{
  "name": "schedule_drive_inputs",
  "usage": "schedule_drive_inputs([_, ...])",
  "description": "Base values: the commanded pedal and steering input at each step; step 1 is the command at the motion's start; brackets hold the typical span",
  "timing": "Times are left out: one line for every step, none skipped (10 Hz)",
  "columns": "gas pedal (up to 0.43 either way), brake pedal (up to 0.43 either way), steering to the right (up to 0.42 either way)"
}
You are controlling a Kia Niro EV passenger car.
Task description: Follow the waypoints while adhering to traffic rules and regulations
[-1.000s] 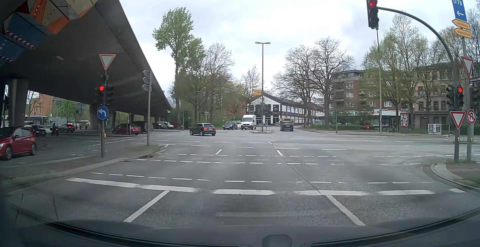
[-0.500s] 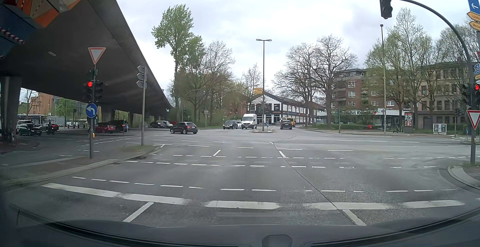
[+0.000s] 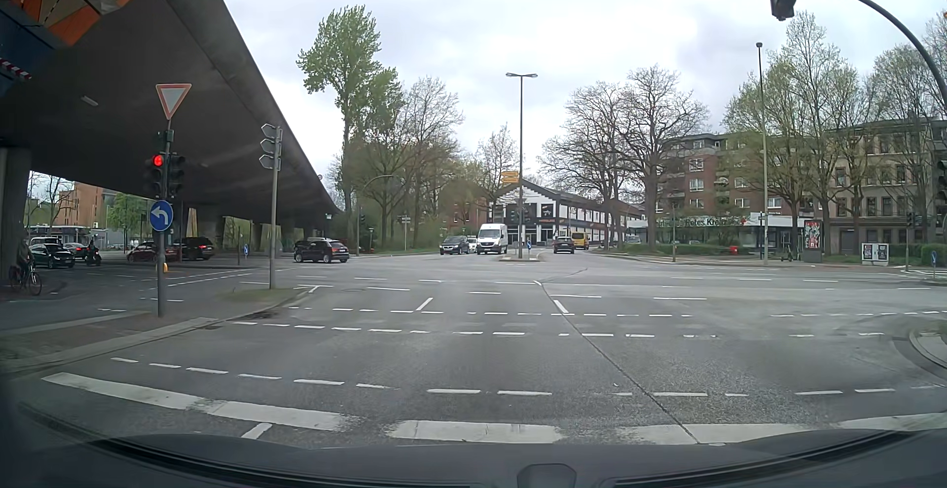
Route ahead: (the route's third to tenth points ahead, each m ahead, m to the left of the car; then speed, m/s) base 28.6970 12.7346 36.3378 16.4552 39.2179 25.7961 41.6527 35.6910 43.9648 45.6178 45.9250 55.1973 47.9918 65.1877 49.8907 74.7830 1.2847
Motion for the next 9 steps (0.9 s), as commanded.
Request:
schedule_drive_inputs([0.000,0.122,-0.007])
schedule_drive_inputs([0.000,0.104,-0.007])
schedule_drive_inputs([0.000,0.104,-0.007])
schedule_drive_inputs([0.000,0.104,-0.007])
schedule_drive_inputs([0.000,0.104,-0.007])
schedule_drive_inputs([0.000,0.098,-0.007])
schedule_drive_inputs([0.000,0.079,-0.007])
schedule_drive_inputs([0.000,0.061,-0.007])
schedule_drive_inputs([0.000,0.061,-0.007])
